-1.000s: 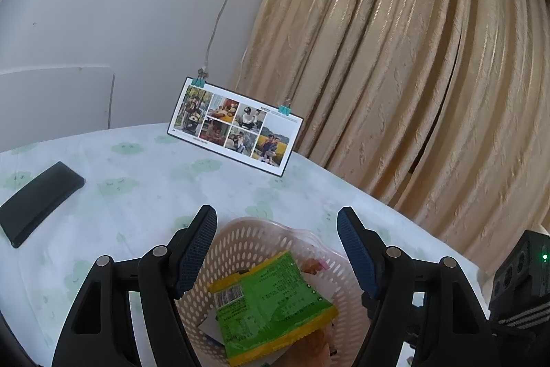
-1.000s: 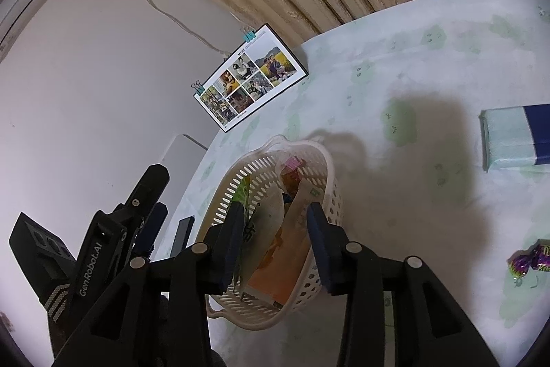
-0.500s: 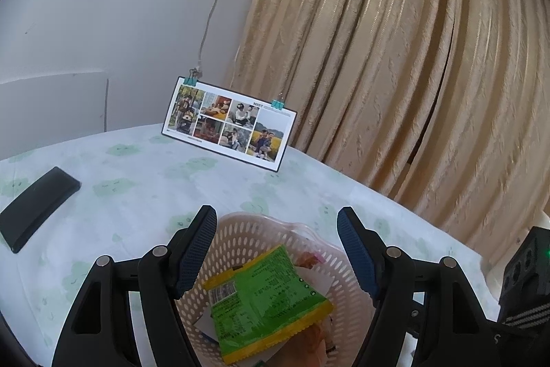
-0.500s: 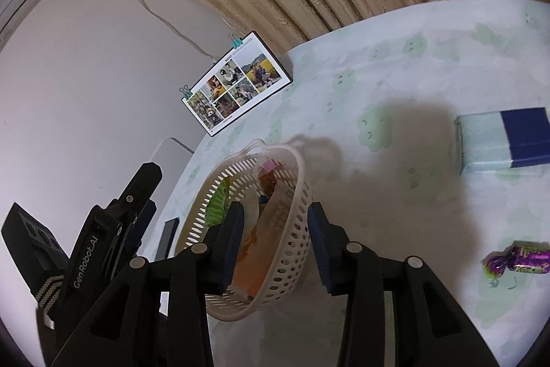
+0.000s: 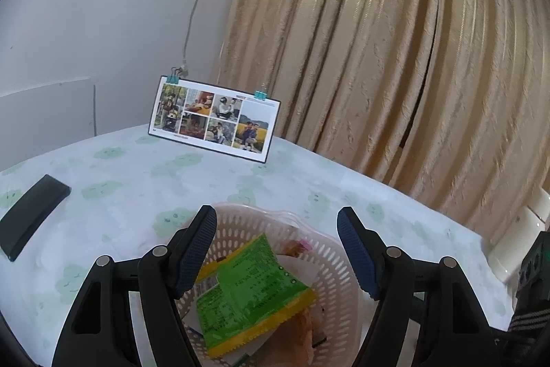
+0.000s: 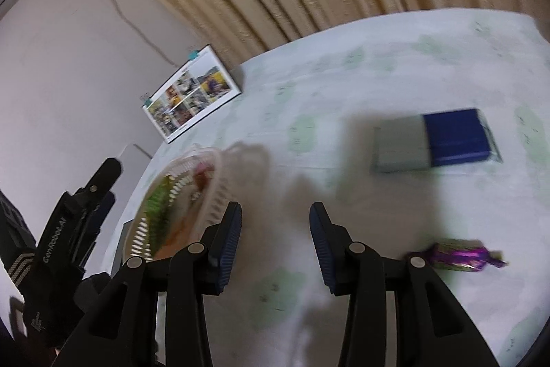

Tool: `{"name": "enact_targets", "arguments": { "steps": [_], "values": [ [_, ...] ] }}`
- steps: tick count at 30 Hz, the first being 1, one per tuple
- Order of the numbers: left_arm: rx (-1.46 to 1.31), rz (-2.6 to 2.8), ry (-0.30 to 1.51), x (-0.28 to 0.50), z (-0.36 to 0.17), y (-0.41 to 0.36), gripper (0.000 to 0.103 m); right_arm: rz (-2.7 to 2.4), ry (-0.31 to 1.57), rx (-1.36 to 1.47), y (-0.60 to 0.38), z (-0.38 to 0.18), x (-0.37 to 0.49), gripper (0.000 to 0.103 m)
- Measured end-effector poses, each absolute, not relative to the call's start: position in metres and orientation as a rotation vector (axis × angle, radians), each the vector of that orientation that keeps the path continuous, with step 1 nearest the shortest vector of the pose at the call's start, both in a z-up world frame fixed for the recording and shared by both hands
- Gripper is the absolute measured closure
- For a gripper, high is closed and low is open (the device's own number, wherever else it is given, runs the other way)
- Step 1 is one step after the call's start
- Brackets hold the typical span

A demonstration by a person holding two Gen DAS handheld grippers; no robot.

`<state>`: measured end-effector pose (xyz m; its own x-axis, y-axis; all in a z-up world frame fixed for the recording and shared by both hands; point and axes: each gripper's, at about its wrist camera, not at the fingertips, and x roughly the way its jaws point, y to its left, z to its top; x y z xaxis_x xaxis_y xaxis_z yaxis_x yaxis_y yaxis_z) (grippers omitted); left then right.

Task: Organize snacks
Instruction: 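Move the right tool from the basket to the purple wrapped candy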

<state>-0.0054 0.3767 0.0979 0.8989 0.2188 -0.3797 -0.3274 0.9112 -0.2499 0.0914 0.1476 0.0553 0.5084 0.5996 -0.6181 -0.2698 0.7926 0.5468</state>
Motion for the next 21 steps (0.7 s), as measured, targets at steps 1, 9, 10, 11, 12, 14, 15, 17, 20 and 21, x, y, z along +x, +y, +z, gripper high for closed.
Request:
{"name": "enact_targets", "arguments": {
  "steps": [1,9,10,11,12,14,15,17,20,21],
  "values": [
    [-0.307,0.286,0.355,-0.005,0.097,0.375,0.03,0.533,0.896,0.413,0.143,0.054,0.092,0.063],
    [-0.217,0.272,0.365,0.0,0.096,0.355,0.03,0.462,0.876,0.367,0.126,0.051,0.089,0.063],
    [-0.207,0.27,0.365,0.0,0.096,0.353,0.03,0.456,0.874,0.362,0.124,0.051,0.088,0.063],
    [-0.197,0.268,0.365,0.0,0.096,0.351,0.03,0.45,0.873,0.358,0.123,0.05,0.088,0.063],
    [-0.186,0.266,0.366,0.001,0.095,0.348,0.03,0.444,0.874,0.355,0.121,0.05,0.087,0.063],
    [-0.173,0.258,0.368,0.001,0.095,0.344,0.03,0.435,0.878,0.351,0.118,0.047,0.087,0.063],
    [-0.168,0.255,0.369,0.001,0.095,0.343,0.03,0.431,0.88,0.348,0.117,0.046,0.087,0.063],
    [-0.157,0.249,0.373,0.002,0.094,0.34,0.03,0.419,0.881,0.333,0.114,0.045,0.087,0.063],
    [-0.142,0.243,0.376,0.003,0.093,0.336,0.03,0.403,0.879,0.31,0.11,0.043,0.086,0.062],
    [-0.137,0.241,0.376,0.003,0.093,0.335,0.03,0.397,0.878,0.303,0.108,0.043,0.085,0.06]
  ]
}}
